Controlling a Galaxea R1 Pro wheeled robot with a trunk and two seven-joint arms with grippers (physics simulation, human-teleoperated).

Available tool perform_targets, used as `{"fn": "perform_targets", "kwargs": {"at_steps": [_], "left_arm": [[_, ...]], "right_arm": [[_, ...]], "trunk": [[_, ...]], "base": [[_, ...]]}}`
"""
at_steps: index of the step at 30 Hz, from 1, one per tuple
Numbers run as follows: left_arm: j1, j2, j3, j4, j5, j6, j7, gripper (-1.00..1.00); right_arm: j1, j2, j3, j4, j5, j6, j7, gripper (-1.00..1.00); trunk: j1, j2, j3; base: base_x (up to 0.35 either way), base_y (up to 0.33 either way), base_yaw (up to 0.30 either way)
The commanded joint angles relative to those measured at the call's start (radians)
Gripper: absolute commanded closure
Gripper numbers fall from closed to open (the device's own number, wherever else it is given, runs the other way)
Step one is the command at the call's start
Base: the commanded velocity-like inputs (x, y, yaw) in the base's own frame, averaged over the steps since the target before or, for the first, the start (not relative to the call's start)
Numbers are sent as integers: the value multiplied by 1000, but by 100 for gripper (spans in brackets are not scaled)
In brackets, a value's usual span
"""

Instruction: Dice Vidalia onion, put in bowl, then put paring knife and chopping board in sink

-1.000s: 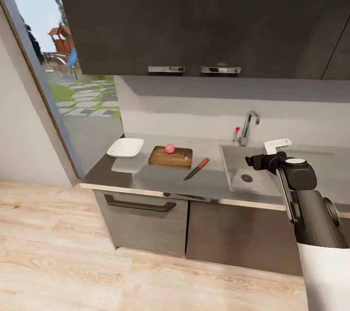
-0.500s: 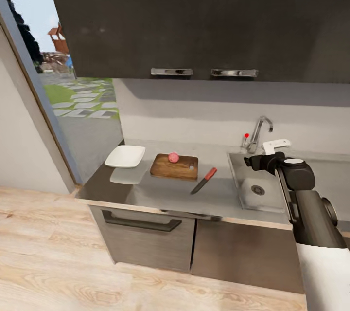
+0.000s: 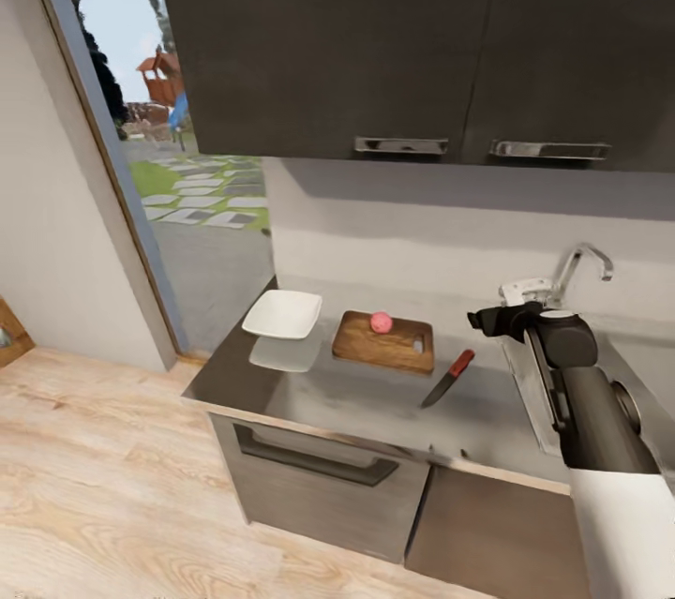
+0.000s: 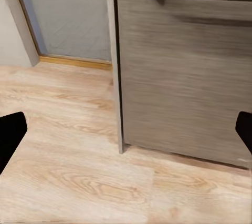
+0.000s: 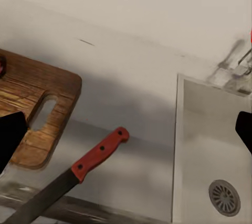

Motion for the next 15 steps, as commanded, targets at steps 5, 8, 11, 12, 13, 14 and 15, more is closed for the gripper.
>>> {"fn": "perform_targets", "kwargs": {"at_steps": [5, 8, 11, 12, 13, 14, 15], "left_arm": [[0, 0, 0, 3, 10, 0, -11, -100], [0, -1, 0, 4, 10, 0, -11, -100], [0, -1, 0, 8, 10, 0, -10, -100], [0, -1, 0, 11, 10, 0, -11, -100], [0, -1, 0, 14, 10, 0, -11, -100], [0, -1, 0, 17, 10, 0, -11, -100], [0, -1, 0, 20, 10, 0, -11, -100]], "right_arm": [[-1, -6, -1, 7, 10, 2, 60, -100], [-1, -27, 16, 9, 15, -2, 188, -100], [-1, -86, 66, 9, 34, -11, 296, -100], [-1, -114, 94, 9, 43, -21, 330, -100], [-1, -143, 117, 9, 52, -38, 361, -100], [-1, -173, 133, 10, 58, -61, 391, -100], [-1, -208, 143, 15, 61, -90, 426, -100]], "trunk": [[1, -2, -1], [1, -2, -1], [1, -2, -1], [1, -2, -1], [1, -2, -1], [1, -2, -1], [1, -2, -1]], "base": [[24, 15, 86], [5, 3, 18], [1, 1, 5], [1, 0, 2], [0, 0, 1], [0, 0, 0], [0, 0, 0]]}}
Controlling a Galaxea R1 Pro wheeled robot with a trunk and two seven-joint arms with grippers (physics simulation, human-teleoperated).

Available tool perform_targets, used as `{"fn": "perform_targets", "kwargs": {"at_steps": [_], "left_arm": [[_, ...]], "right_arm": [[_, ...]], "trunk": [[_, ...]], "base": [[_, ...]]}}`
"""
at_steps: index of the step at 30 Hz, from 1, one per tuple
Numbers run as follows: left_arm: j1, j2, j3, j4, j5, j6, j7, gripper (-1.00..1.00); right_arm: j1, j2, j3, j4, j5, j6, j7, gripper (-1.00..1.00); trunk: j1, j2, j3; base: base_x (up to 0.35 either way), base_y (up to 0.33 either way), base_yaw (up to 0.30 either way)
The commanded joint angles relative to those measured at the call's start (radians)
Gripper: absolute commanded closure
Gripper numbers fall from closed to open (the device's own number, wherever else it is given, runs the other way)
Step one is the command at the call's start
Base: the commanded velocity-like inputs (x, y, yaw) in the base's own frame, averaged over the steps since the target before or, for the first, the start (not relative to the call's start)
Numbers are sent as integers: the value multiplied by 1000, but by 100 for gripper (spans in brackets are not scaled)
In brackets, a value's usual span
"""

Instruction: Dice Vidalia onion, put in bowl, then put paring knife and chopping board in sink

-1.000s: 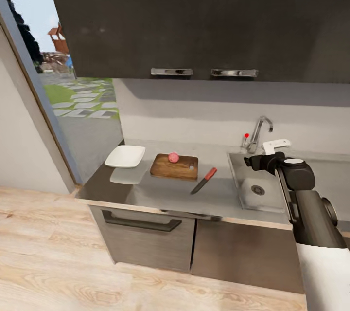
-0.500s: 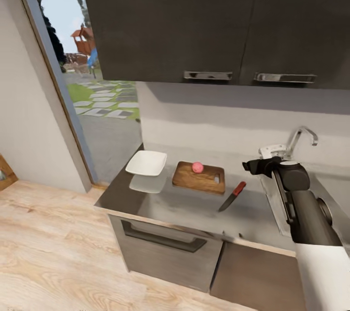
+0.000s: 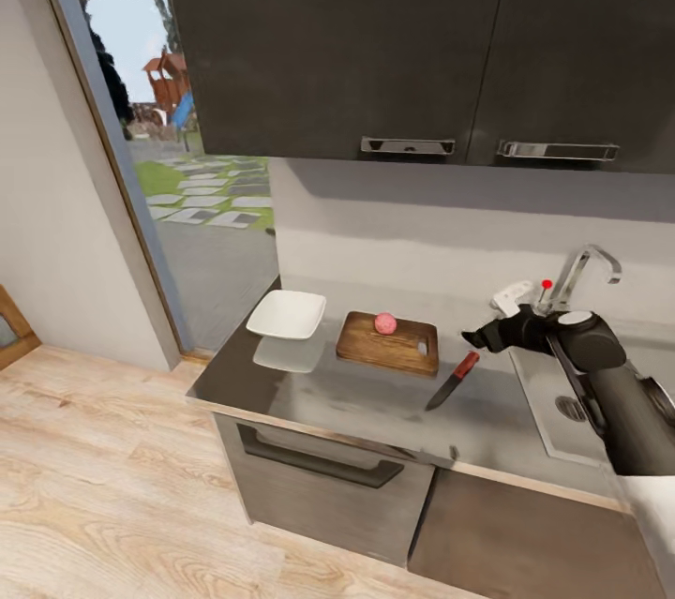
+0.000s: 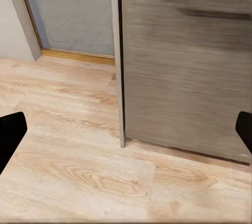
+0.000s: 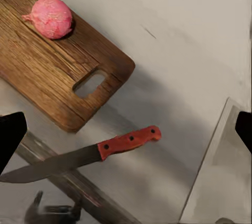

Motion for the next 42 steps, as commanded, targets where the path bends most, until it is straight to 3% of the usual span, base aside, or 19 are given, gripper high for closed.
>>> {"fn": "perform_targets", "kwargs": {"at_steps": [1, 3, 6, 10, 12, 13, 14, 15, 16, 19, 22, 28, 42], "left_arm": [[0, 0, 1, 0, 10, 0, -11, -100], [0, 0, 1, 3, 9, 0, -11, -100], [0, 1, 0, 5, 9, 0, -11, -100], [0, 0, -1, 5, 8, 0, -11, -100], [0, 0, -1, 6, 9, 0, -11, -100], [0, 0, -1, 6, 8, 0, -11, -100], [0, 0, -1, 6, 9, 0, -11, -100], [0, 0, -1, 7, 9, 0, -11, -100], [0, 0, -1, 9, 9, 0, -11, -100], [0, 0, -1, 15, 9, 0, -11, -100], [0, 0, -1, 20, 9, 0, -11, -100], [0, 1, 0, 31, 8, 0, -11, -100], [0, 3, -2, 69, 7, 0, -14, -100]], "right_arm": [[-1, -18, 5, 3, 10, -12, 27, -100], [-1, -72, 13, 25, 20, -68, 112, -100], [-1, -128, 15, 55, 66, -160, 273, -100], [-1, -162, -1, 102, 142, -313, 489, -100], [-1, -167, -38, 120, 173, -405, 616, -100], [-1, -168, -52, 123, 180, -426, 648, -100], [-1, -169, -86, 127, 190, -467, 711, -100], [-1, -170, -152, 131, 198, -526, 801, -100], [-1, -171, -199, 132, 202, -564, 843, -100], [-1, -172, -275, 136, 205, -644, 897, -100], [-1, -172, -299, 155, 211, -679, 914, -100], [-1, -167, -308, 171, 233, -694, 914, -100], [-1, -161, -307, 173, 236, -689, 914, -100]], "trunk": [[1, -2, -2], [1, -2, -2], [1, -2, -2], [1, -2, -2], [1, -2, -2], [1, -2, -2], [1, -2, -2], [1, -2, -2], [1, -2, -2], [1, -2, -2], [1, -2, -2], [1, -2, -2], [1, -2, -2]], "base": [[0, 0, 0], [0, 0, 0], [0, 0, 0], [0, 0, 0], [0, 0, 0], [0, 0, 0], [0, 0, 0], [0, 0, 0], [0, 0, 0], [0, 0, 0], [0, 0, 0], [0, 0, 0], [0, 0, 0]]}}
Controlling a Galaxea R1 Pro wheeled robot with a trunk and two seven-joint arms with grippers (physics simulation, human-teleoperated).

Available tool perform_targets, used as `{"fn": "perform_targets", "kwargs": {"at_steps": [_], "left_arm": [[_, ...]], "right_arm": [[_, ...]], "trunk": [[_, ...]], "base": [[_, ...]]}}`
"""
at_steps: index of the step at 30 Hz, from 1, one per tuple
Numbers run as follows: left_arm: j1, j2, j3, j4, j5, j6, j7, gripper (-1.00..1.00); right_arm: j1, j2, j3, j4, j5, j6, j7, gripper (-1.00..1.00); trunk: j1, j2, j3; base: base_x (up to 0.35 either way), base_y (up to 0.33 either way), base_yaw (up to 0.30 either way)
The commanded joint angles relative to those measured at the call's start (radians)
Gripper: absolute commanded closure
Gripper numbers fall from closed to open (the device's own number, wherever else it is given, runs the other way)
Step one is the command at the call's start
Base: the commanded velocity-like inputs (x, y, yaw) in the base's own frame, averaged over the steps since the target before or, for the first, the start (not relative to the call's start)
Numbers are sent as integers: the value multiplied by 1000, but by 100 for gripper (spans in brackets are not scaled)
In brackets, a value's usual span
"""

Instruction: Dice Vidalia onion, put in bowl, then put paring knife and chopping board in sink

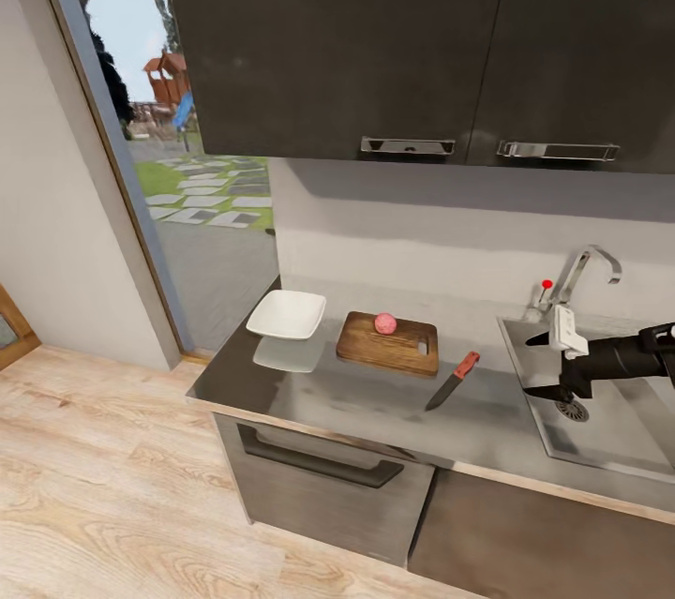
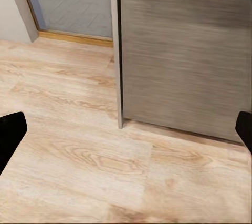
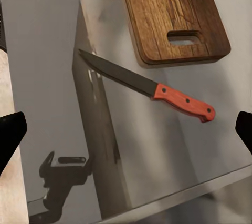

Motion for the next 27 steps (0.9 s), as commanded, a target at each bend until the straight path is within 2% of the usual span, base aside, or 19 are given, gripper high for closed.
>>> {"fn": "perform_targets", "kwargs": {"at_steps": [1, 3, 6, 19, 21, 22, 23, 27], "left_arm": [[0, -1, 1, 17, 5, 0, -11, -100], [0, -3, 1, 51, -22, 0, -11, -100], [0, -5, 1, 65, -40, 0, -12, -100], [0, -8, 2, 65, -49, 0, -10, -100], [0, -8, 2, 66, -49, 0, -10, -100], [0, -8, 2, 66, -49, 0, -10, -100], [0, -8, 2, 67, -49, 0, -10, -100], [0, -8, 2, 68, -49, 0, -10, -100]], "right_arm": [[-1, 1, 0, -1, 4, 11, 5, -100], [-1, 2, 1, -1, 4, 12, 5, -100], [-1, 3, 1, -1, 5, 13, 5, -100], [-1, 8, 2, 9, 15, 12, 5, -100], [-1, 10, 6, 25, 34, 9, 5, -100], [-1, 16, 31, 34, 82, 8, 5, -100], [-1, 18, 42, 36, 96, 8, 5, -100], [-1, 22, 58, 38, 117, 8, 5, -100]], "trunk": [[1, -2, -2], [1, -2, -2], [1, -2, -2], [1, -2, -2], [1, -2, -2], [1, -2, -2], [1, -2, -2], [1, -2, -3]], "base": [[0, 0, 0], [0, 0, 0], [0, 0, 0], [3, 0, 0], [98, 0, 0], [220, 0, 0], [241, 0, 0], [256, 0, 0]]}}
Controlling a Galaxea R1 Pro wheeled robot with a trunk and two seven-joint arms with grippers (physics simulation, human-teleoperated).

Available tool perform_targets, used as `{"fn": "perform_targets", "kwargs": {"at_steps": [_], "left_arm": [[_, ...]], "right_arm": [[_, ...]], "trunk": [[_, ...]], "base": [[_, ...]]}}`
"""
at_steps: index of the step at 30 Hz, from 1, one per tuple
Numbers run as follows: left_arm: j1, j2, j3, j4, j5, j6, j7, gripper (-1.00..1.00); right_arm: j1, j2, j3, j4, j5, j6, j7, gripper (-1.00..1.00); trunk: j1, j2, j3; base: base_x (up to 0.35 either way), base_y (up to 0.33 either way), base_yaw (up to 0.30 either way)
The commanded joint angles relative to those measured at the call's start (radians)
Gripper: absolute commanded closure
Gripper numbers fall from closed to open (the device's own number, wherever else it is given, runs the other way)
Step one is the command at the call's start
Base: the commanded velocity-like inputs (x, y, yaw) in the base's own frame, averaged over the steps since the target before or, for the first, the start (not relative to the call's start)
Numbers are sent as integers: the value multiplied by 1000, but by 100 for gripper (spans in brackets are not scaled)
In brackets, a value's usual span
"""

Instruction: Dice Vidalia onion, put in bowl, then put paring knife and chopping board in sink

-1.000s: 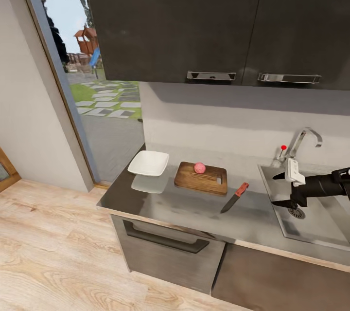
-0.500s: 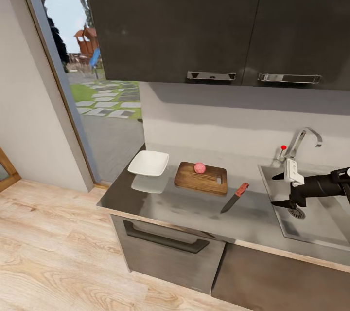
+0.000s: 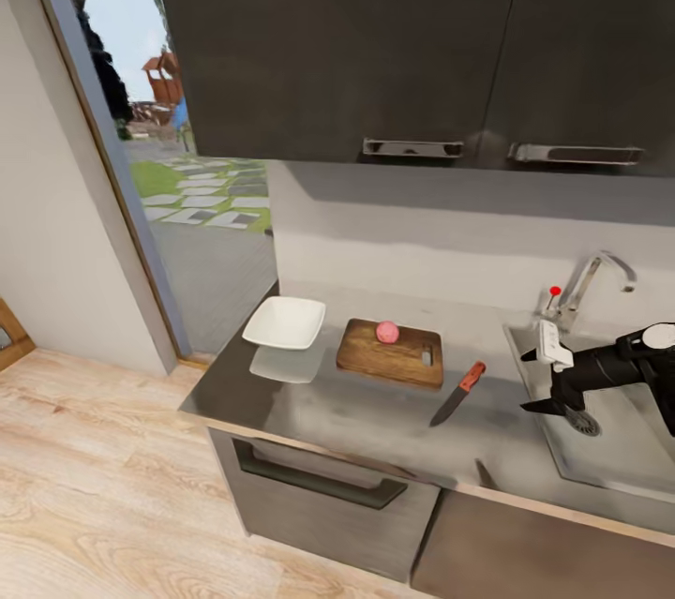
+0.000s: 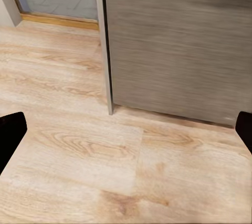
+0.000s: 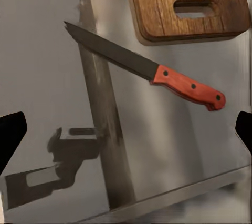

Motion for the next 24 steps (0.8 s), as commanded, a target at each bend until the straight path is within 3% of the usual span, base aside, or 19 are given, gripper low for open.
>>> {"fn": "perform_targets", "kwargs": {"at_steps": [1, 7, 19, 24], "left_arm": [[0, 0, 1, -1, 10, 0, -10, -100], [0, 1, 1, 1, 10, 0, -10, -100], [0, 0, -1, 8, 3, 0, -10, -100], [0, 0, -1, 16, -68, 0, -10, -100]], "right_arm": [[-1, 0, 1, -1, 5, 11, 5, -100], [-1, 7, 8, 0, 9, 12, 5, -100], [-1, 7, 9, 0, 10, 11, 5, -100], [-1, 7, 9, 0, 10, 11, 5, -100]], "trunk": [[1, -2, -3], [1, -2, -12], [1, -2, -31], [1, -2, -39]], "base": [[250, 0, 0], [225, -18, 0], [19, -4, 0], [0, 0, 0]]}}
